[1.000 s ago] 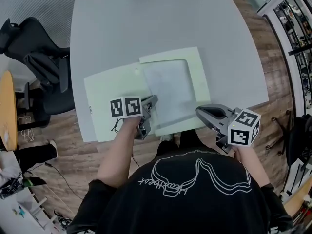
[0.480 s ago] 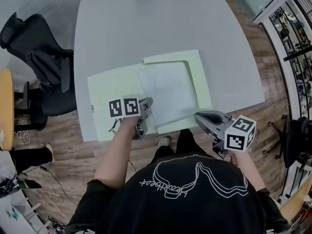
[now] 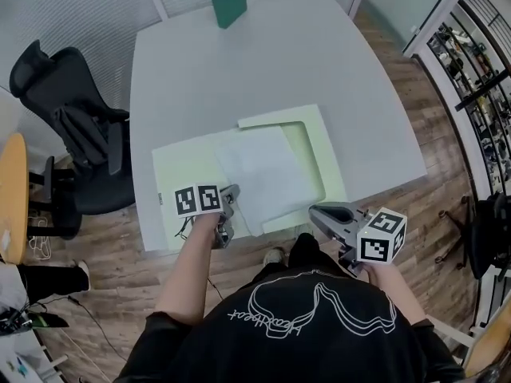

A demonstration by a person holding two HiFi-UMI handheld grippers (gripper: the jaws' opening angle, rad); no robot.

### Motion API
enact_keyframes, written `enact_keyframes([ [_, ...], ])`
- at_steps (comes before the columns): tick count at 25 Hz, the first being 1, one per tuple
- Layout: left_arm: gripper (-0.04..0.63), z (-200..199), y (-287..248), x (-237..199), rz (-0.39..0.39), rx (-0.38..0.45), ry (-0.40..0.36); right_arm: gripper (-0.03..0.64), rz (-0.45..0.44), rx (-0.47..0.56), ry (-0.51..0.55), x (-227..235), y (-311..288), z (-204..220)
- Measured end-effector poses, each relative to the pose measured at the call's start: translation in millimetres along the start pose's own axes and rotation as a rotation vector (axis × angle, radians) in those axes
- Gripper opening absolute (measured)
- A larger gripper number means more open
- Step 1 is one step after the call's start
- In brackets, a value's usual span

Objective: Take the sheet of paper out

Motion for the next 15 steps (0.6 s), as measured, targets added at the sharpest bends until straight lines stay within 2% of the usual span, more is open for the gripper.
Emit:
enact_keyframes([
  [15, 0.012, 10.8, 38.0, -38.1, -0.088, 0.059, -0.004, 0.006, -0.045, 0.011, 0.01, -24.6, -13.8, 10.0],
])
Point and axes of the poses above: the fingertips, and each gripper's own axes: y backward along the fingers, x to its right, z out of its underside, the point moved 4 cm from there along y, backward along the fingers, and after that the axes turned 15 degrees about -z, right-handed, at the moved point
